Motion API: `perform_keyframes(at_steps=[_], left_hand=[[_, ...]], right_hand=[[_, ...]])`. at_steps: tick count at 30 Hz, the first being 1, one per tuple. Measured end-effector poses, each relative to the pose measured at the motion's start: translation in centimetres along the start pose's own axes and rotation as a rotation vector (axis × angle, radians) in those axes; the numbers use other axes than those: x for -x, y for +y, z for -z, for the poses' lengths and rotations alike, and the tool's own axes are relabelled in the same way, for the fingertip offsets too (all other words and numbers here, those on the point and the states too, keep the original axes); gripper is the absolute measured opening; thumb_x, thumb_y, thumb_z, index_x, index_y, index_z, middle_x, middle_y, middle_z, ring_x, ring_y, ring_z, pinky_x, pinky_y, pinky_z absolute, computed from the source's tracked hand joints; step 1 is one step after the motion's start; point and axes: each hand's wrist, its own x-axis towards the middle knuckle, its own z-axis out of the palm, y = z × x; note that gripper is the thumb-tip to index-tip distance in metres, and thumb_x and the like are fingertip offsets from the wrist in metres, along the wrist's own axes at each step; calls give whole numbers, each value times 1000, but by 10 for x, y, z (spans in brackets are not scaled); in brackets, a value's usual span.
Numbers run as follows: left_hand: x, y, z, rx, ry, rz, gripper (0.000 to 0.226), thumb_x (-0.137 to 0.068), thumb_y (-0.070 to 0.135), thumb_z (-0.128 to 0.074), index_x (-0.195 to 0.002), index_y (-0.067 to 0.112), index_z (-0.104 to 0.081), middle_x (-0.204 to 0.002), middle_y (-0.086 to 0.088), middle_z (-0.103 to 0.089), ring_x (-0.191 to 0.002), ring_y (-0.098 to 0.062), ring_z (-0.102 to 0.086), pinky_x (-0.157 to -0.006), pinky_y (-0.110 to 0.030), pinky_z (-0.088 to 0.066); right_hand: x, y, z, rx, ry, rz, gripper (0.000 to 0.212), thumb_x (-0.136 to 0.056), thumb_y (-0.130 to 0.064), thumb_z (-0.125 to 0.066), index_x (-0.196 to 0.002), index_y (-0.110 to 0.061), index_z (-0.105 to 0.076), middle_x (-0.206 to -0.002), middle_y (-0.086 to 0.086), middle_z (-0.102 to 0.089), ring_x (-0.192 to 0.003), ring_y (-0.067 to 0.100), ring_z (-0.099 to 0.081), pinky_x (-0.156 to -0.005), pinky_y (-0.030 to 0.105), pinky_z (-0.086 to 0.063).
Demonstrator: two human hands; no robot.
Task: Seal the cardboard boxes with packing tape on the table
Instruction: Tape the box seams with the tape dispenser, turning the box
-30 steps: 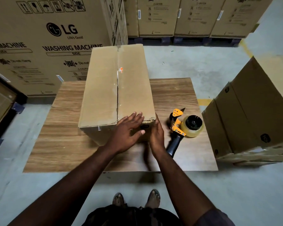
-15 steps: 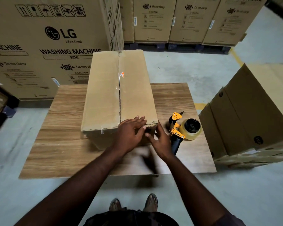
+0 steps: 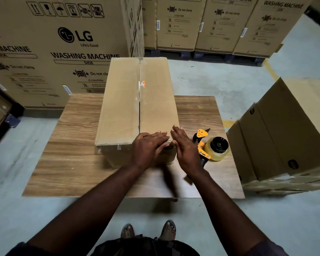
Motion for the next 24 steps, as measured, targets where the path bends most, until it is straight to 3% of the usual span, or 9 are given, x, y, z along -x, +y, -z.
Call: perform_keyframes(at_steps=[3, 6, 8, 11, 14, 17, 22, 24], left_hand=[[4, -6, -4, 0, -38, -57, 30, -87, 24, -70, -117, 25, -74, -127, 6, -69, -117, -11, -66, -87, -27, -38], [8, -10, -2, 37, -98, -58, 43, -84, 15, -73, -126, 24, -69, -135, 5, -64, -124, -12, -61, -91, -27, -37], [6, -9, 3, 90, -134, -39, 44, -84, 20, -70, -128, 23, -68, -138, 6, -62, -127, -13, -58, -95, -26, -35], [3, -9, 14, 109, -151, -18, 38, -90, 43, -60, -122, 25, -71, -134, 8, -65, -122, -16, -59, -96, -32, -42], [0, -19, 27, 32, -83, 4, 27, -93, 45, -61, -107, 29, -76, -113, 10, -71, -102, -19, -60, -83, -36, -45], [5, -37, 36, -46, -88, 30, 22, -88, 37, -74, -109, 30, -73, -102, 7, -65, -93, -23, -58, -76, -38, -43], [18, -44, 42, -64, -175, 27, 48, -80, 23, -80, -125, 31, -63, -113, 5, -59, -100, -22, -52, -81, -37, -39], [17, -44, 44, -40, -192, 51, 48, -80, 30, -79, -125, 33, -62, -115, 6, -57, -103, -21, -51, -83, -37, -39]], right_hand=[[3, 4, 3, 108, -46, 57, 50, -100, 2, -51, -149, -10, -49, -160, 1, -36, -151, 26, -29, -121, 19, -19], [6, 4, 9, 138, -109, 88, 64, -93, 11, -45, -153, -10, -41, -164, 4, -30, -154, 27, -22, -123, 28, -21], [6, 3, 13, 145, -107, 107, 57, -96, -2, -56, -151, -8, -44, -163, 5, -33, -154, 26, -21, -123, 30, -21], [1, -8, 17, 171, 2, 177, 40, -96, -26, -64, -130, -6, -66, -143, 9, -58, -139, 29, -45, -117, 36, -34], [-4, -20, 17, 187, 79, 236, 18, -95, -14, -69, -110, -8, -76, -116, 9, -69, -112, 27, -56, -98, 35, -45], [-7, -21, 16, 201, 84, 251, 15, -94, -11, -70, -108, -8, -75, -110, 9, -67, -107, 26, -56, -95, 27, -42], [1, -14, 14, 243, 45, 233, 34, -82, 6, -73, -114, -7, -72, -117, 10, -66, -109, 29, -55, -97, 26, -40], [-1, -22, 14, 252, 44, 208, 28, -82, -7, -78, -109, -11, -72, -114, 7, -65, -106, 27, -56, -93, 35, -44]])
